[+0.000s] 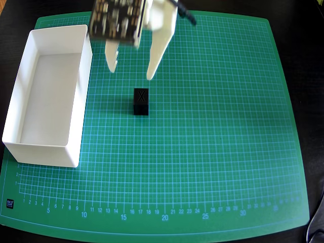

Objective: Grab the black cube and put it in the white bin

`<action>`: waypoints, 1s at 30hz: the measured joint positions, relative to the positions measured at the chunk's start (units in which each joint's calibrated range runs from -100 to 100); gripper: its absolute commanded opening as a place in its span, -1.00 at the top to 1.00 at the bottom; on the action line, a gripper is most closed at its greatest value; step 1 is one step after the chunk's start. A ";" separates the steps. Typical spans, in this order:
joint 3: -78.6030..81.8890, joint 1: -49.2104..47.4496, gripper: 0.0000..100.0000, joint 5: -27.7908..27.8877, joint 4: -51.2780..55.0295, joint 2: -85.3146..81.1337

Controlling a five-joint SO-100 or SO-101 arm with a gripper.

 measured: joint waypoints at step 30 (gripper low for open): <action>-0.45 0.00 0.55 5.06 -5.29 11.31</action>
